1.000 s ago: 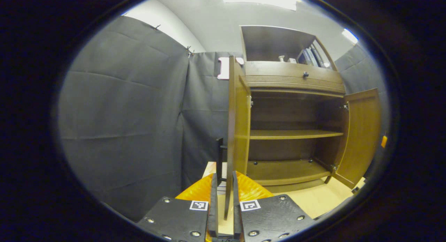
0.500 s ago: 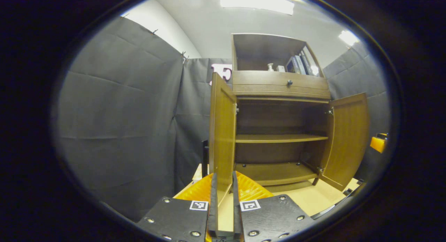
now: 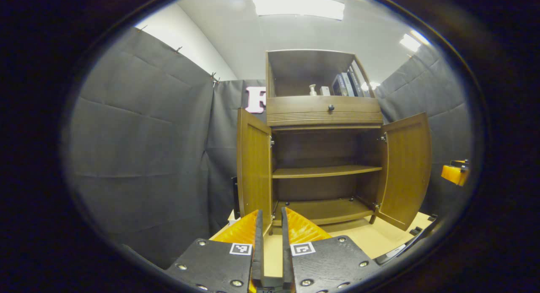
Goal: Open the right door of the double-door shoe cabinet with the right hand, and open the left door with the left hand.
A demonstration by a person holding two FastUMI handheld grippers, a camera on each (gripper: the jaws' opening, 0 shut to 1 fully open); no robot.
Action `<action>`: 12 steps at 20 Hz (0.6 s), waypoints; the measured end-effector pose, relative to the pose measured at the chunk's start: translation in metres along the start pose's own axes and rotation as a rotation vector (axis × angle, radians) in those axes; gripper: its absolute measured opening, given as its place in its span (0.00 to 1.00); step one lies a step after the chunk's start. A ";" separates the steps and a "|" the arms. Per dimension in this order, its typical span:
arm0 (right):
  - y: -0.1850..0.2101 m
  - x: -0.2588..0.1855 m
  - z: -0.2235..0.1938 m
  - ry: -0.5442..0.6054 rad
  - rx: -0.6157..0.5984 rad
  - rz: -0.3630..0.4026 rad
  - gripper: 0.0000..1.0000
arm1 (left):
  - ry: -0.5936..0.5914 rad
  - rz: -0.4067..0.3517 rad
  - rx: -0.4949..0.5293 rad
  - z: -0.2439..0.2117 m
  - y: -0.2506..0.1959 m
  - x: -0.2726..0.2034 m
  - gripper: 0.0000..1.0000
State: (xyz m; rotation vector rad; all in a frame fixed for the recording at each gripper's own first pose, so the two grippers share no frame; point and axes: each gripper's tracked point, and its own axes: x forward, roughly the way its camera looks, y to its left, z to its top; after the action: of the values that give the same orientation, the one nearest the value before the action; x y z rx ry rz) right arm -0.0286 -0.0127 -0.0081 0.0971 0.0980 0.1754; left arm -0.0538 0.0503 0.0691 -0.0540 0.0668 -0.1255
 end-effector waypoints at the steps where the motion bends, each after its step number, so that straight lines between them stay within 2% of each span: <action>1: -0.001 -0.002 0.000 0.002 0.000 0.002 0.94 | 0.002 0.003 0.004 0.000 -0.003 -0.005 0.21; 2: -0.002 -0.005 0.000 0.001 0.000 0.004 0.99 | 0.003 0.003 0.004 -0.003 -0.006 -0.008 0.21; 3: -0.003 -0.007 0.001 -0.002 0.002 0.006 0.99 | 0.004 0.008 0.005 -0.004 -0.007 -0.011 0.21; 4: -0.004 -0.009 0.002 -0.004 0.002 0.007 0.94 | 0.005 0.009 0.005 -0.004 -0.006 -0.015 0.22; 7: -0.005 -0.013 0.004 -0.008 0.003 0.015 0.94 | 0.006 0.018 -0.003 -0.005 -0.011 -0.025 0.47; 8: -0.005 -0.013 0.005 -0.010 0.003 0.017 0.99 | 0.006 0.022 -0.006 -0.004 -0.012 -0.024 0.54; 9: -0.006 -0.014 0.006 -0.012 0.004 0.019 0.99 | 0.003 0.026 -0.007 -0.003 -0.012 -0.024 0.61; 10: -0.006 -0.014 0.006 -0.012 0.005 0.021 0.94 | -0.002 0.034 -0.007 -0.002 -0.010 -0.026 0.63; 11: -0.007 -0.014 0.006 -0.012 0.006 0.023 0.94 | -0.007 0.044 -0.006 0.000 -0.011 -0.027 0.63; 12: -0.007 -0.015 0.007 -0.012 0.007 0.025 0.94 | -0.011 0.050 -0.007 0.002 -0.009 -0.033 0.70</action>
State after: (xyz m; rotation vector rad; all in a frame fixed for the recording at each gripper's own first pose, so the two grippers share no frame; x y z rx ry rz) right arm -0.0411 -0.0227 -0.0008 0.1062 0.0852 0.1992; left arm -0.0870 0.0460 0.0741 -0.0594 0.0580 -0.0749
